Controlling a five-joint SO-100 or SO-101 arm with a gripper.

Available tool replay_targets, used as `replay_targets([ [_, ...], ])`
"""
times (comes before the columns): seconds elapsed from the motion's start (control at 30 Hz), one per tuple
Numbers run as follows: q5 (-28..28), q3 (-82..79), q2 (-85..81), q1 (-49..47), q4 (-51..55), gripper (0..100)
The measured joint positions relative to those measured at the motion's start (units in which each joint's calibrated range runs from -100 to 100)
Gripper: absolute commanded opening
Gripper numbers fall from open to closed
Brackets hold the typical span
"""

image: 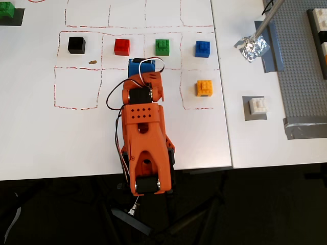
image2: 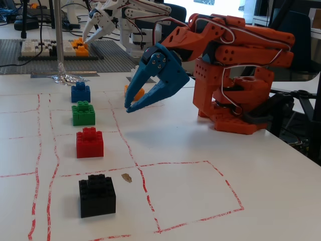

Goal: Grab the block and put it in the grey marker

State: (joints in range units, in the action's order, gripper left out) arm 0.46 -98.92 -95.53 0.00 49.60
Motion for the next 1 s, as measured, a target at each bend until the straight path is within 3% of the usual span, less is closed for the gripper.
replay_targets([
  [1.0,-0.44,0.0,-3.09,0.0,1.69,0],
])
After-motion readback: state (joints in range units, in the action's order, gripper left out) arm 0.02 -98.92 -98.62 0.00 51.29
